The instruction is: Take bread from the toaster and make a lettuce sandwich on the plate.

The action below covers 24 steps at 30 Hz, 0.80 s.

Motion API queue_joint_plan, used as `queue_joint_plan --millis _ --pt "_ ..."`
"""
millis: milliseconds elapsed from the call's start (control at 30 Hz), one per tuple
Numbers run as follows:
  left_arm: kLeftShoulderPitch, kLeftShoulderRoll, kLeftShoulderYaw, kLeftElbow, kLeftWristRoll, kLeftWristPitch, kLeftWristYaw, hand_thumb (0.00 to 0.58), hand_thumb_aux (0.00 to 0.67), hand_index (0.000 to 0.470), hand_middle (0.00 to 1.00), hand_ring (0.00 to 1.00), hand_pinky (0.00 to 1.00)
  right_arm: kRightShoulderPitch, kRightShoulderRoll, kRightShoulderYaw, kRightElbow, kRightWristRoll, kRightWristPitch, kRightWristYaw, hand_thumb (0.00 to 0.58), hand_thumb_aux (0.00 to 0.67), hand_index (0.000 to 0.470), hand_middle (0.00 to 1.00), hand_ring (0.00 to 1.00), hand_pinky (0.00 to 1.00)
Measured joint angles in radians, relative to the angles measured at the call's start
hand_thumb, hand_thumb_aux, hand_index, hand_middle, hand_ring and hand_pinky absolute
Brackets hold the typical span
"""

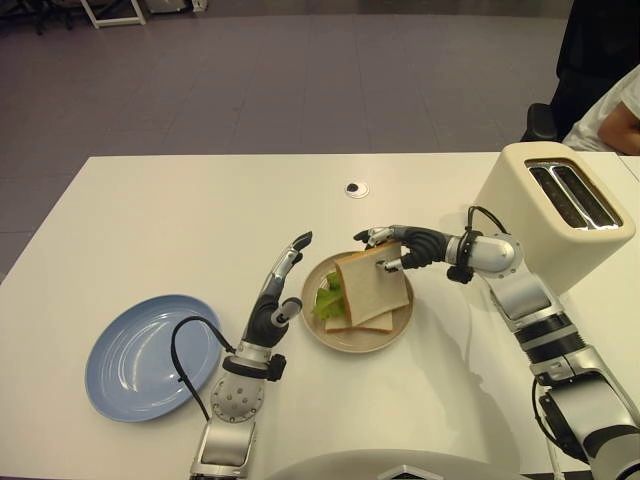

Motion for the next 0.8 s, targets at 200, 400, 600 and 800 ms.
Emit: queue_joint_plan --millis 200,400,600,800 --pt "0.007 0.0 -0.002 -0.003 0.007 0.001 0.0 0.0 0.0 0.0 0.0 0.0 0.0 -0.001 0.036 0.0 -0.02 -0.008 -0.037 -0.011 0.478 0.389 0.273 0.0 0.0 0.0" --pt "0.008 0.0 -0.005 -0.004 0.015 0.001 0.0 0.0 0.0 0.0 0.0 0.0 0.0 0.0 0.037 0.025 -0.05 -0.105 -0.136 -0.06 0.0 0.0 0.0 0.0 0.0 0.0" --pt "0.008 0.001 -0.006 -0.004 0.018 0.002 0.0 0.0 0.0 0.0 0.0 0.0 0.0 0.001 0.031 0.034 -0.026 -0.198 -0.22 -0.143 0.0 0.0 0.0 0.0 0.0 0.0" --pt "0.008 0.002 -0.005 -0.005 0.019 0.004 0.0 0.0 0.0 0.0 0.0 0.0 0.0 0.031 -0.026 -0.009 -0.09 -0.15 -0.309 -0.117 0.0 0.0 0.0 0.0 0.0 0.0"
